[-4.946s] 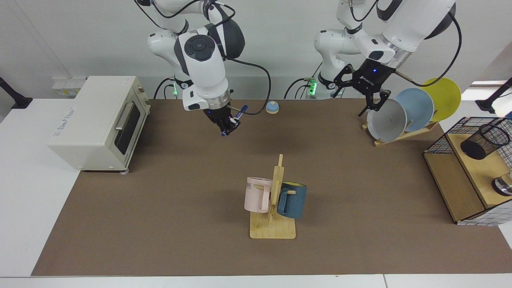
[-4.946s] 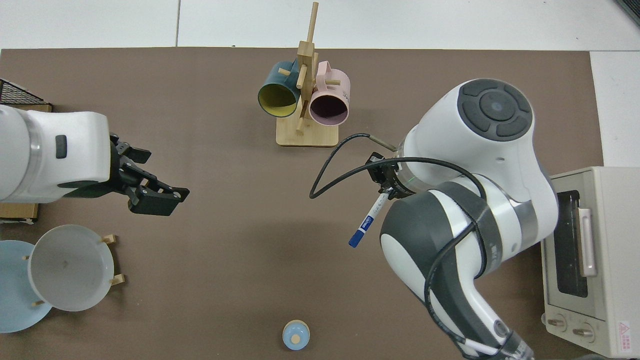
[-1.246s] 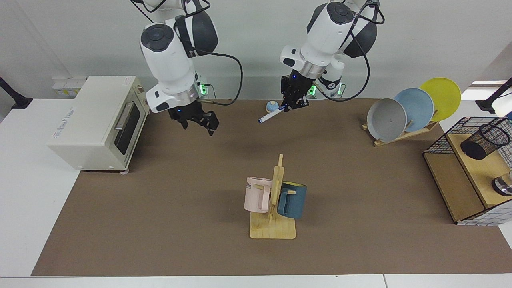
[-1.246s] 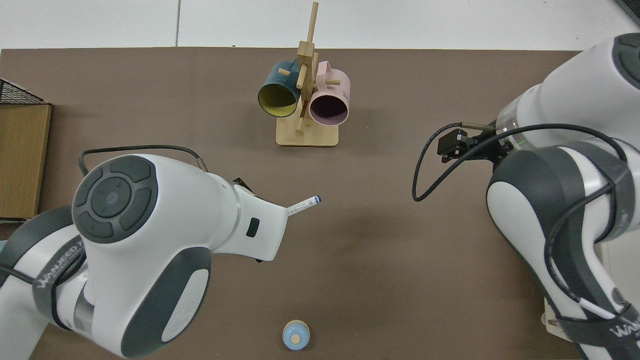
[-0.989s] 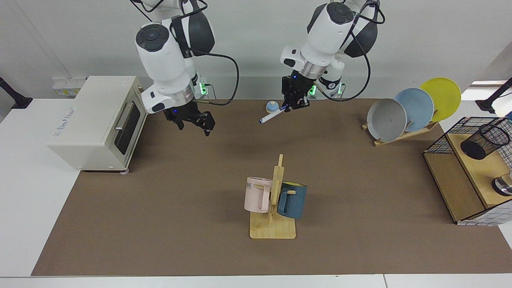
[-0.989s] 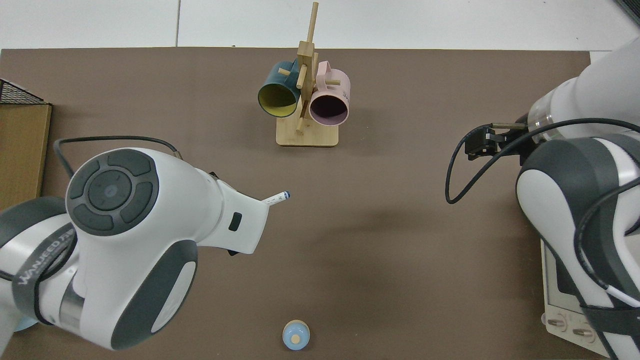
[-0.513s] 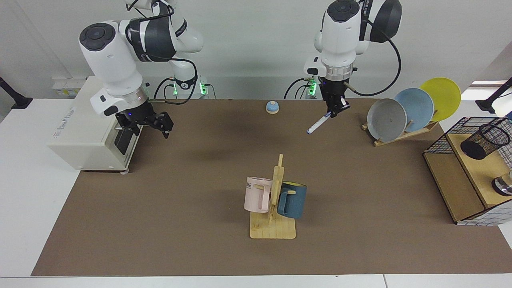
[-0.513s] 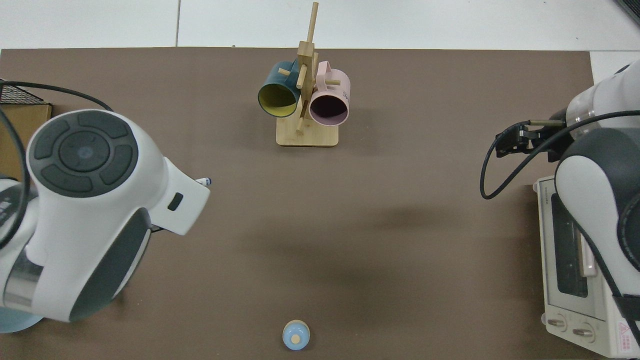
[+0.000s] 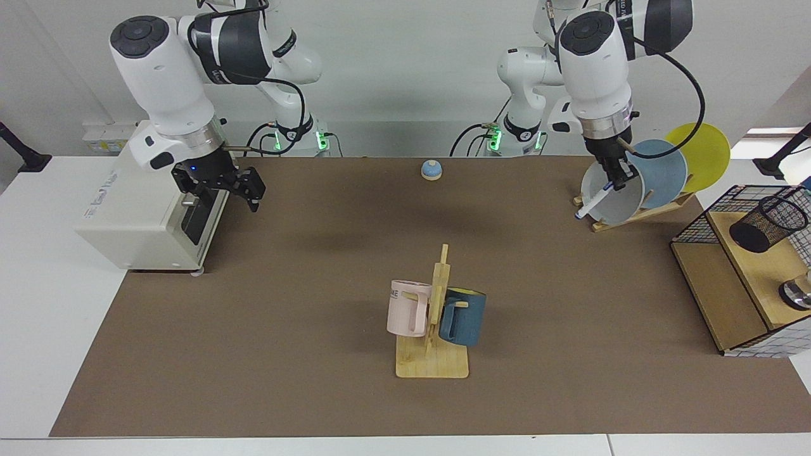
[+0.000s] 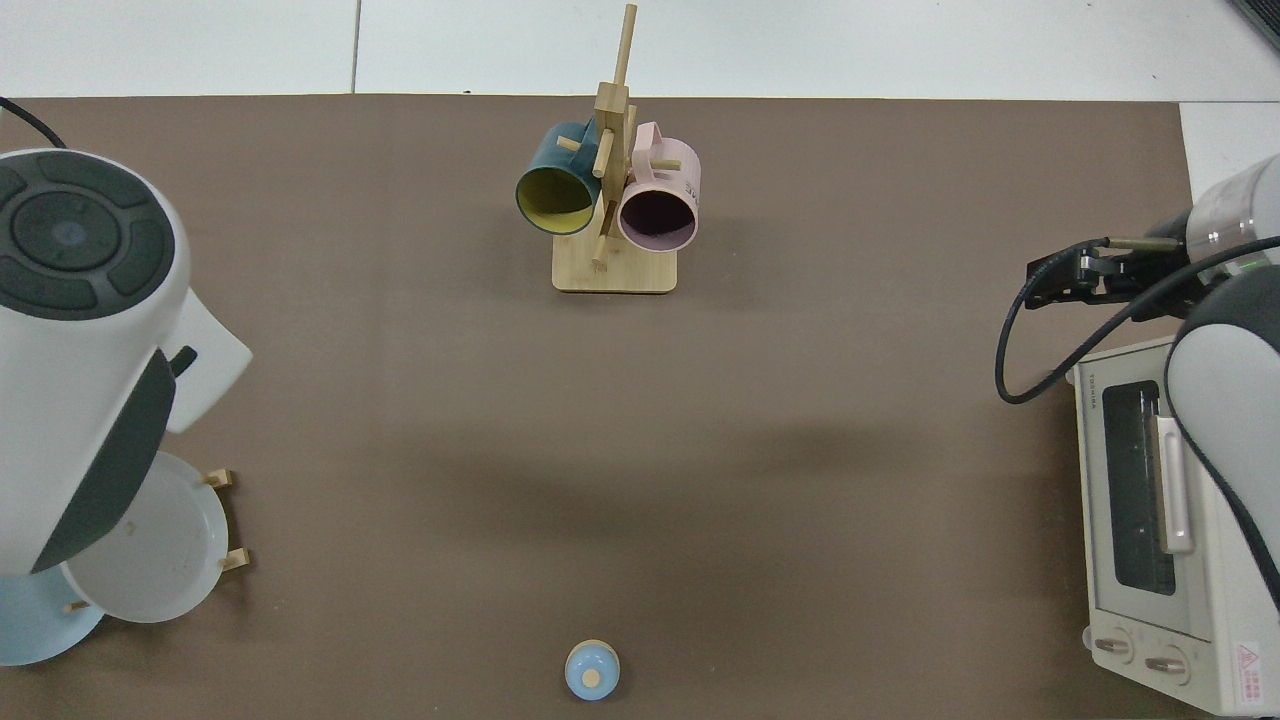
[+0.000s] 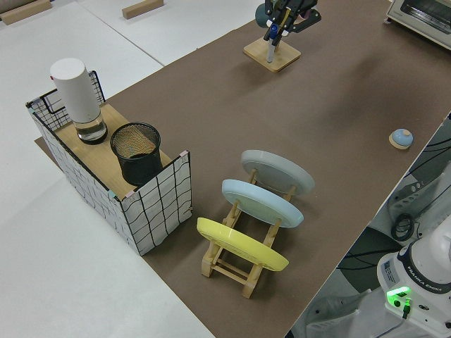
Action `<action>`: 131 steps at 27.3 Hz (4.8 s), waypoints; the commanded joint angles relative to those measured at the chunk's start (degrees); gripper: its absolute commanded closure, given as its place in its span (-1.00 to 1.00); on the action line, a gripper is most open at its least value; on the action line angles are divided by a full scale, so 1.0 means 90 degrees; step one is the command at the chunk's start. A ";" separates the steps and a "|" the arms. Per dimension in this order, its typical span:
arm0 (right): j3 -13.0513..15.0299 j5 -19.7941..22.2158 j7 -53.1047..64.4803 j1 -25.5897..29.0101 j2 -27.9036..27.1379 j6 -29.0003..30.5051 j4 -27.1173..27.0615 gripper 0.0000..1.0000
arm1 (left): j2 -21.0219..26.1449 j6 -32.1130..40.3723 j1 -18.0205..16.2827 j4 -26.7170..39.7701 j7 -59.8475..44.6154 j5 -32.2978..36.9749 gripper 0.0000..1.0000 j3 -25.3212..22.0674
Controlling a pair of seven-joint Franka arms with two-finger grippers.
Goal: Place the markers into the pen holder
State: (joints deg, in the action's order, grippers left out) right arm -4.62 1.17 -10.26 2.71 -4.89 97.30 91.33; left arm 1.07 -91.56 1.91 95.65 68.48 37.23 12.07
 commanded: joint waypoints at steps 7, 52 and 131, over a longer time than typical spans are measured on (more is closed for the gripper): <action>-0.0102 -0.0062 0.0134 0.0119 0.0055 -0.0040 0.0038 -1.00 | 0.0438 -0.0470 -0.0798 -0.0599 0.1648 0.1409 1.00 0.0065; -0.0102 -0.0062 0.0134 0.0109 0.0055 -0.0040 0.0038 -1.00 | 0.0419 -0.2492 -0.3152 0.0358 0.3485 0.2485 1.00 0.0085; -0.0102 -0.0062 0.0134 0.0109 0.0055 -0.0040 0.0038 -1.00 | 0.0516 -0.0812 -0.2224 -0.0277 -0.7607 -0.3520 -1.00 0.0983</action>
State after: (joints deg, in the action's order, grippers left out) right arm -4.88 1.17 -10.26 2.70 -4.89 97.30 91.35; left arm 7.60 -98.99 -18.28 91.08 9.00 11.18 21.35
